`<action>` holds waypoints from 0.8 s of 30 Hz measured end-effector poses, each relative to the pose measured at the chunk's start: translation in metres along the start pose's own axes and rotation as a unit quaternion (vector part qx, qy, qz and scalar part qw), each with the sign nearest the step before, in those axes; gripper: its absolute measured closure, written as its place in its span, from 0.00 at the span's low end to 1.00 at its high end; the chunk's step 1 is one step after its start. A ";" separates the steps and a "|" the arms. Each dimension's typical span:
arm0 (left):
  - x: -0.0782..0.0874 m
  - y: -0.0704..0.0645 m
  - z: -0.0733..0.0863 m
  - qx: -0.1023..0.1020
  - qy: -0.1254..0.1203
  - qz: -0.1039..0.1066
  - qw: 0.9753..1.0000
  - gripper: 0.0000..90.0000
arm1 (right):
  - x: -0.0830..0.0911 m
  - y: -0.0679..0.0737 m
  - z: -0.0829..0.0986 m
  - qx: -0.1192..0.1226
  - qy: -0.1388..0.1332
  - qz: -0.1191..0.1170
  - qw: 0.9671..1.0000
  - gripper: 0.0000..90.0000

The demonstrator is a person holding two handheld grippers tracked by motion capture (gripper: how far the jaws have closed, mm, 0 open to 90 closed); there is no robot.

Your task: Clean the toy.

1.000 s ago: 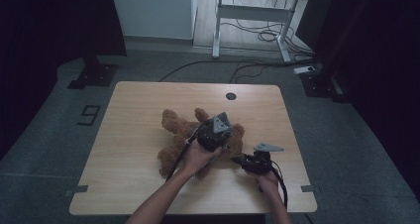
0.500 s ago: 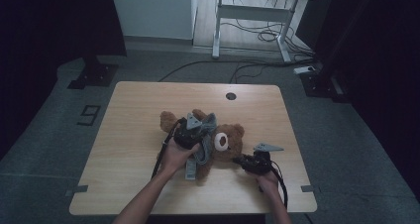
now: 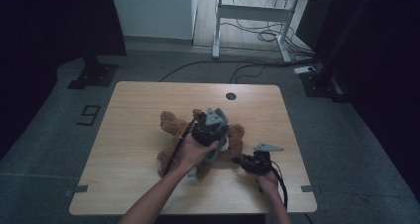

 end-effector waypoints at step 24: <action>-0.035 0.040 0.012 0.031 0.071 -0.057 0.995 0.88 | 0.000 0.001 -0.001 -0.008 0.001 0.001 1.000 0.80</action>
Point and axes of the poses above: each handheld gripper's, and its own axes: x roughly backward along the jaws, z roughly out of its underside, y roughly to its left, the point moved 2 cm from there along -x, roughly forward along the jaws, and after that the axes turned 13 degrees about y, right-handed, at the moved point
